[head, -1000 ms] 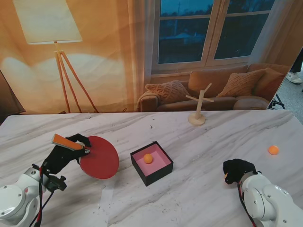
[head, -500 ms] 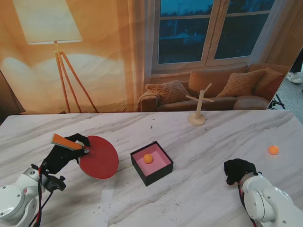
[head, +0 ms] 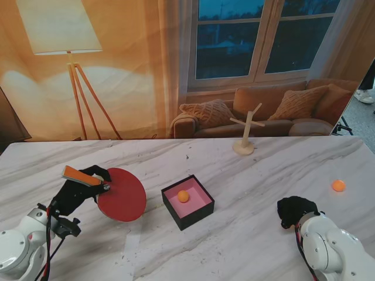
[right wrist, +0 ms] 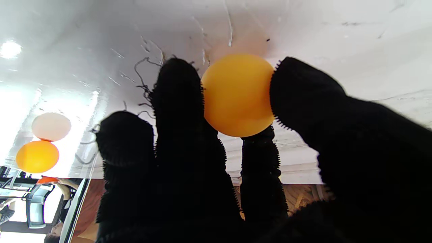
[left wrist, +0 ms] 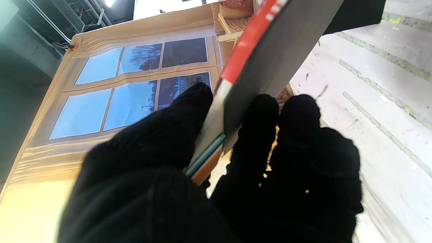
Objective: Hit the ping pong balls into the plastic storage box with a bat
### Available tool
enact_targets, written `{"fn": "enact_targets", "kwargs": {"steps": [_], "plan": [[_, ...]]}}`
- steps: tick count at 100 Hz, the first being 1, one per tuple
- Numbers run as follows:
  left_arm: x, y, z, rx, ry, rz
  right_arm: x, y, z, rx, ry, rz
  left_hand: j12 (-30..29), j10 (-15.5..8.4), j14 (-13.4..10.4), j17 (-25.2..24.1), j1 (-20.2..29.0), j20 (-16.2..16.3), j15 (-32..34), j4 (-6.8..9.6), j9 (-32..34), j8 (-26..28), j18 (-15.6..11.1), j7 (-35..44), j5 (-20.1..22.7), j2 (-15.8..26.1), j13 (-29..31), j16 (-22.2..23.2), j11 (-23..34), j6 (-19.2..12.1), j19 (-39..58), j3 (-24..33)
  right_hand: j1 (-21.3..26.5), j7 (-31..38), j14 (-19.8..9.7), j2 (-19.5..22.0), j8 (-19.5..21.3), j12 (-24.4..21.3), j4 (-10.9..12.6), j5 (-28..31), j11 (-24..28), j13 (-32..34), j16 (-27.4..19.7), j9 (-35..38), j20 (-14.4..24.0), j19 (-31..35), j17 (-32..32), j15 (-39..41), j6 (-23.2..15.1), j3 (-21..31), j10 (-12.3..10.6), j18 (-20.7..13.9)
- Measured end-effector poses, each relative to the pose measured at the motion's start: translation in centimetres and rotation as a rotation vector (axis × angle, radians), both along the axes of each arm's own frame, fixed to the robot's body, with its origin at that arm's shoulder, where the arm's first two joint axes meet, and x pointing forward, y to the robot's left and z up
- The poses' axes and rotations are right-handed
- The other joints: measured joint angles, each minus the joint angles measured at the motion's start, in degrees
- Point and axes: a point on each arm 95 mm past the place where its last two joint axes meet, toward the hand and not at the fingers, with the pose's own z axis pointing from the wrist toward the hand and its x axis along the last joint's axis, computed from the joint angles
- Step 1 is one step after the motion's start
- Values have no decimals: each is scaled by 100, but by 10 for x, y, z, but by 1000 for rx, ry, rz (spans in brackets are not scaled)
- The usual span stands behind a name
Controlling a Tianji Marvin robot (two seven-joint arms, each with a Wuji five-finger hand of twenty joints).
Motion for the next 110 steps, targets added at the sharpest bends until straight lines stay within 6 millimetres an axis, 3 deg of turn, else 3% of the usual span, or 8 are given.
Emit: {"fn": "enact_targets", "kwargs": {"steps": [110], "plan": [[-2,-3,7,4,-11,1,3,-4,18,12,-63,37,0,0,0,0,0,1,0,0,0,0,0,0,1,0,0,0,0,0,0,1,48,-16,50,-26,-160,60,-1,353,-31,269,5,286,-1,123,256,154,-99,-152,156,84]]}}
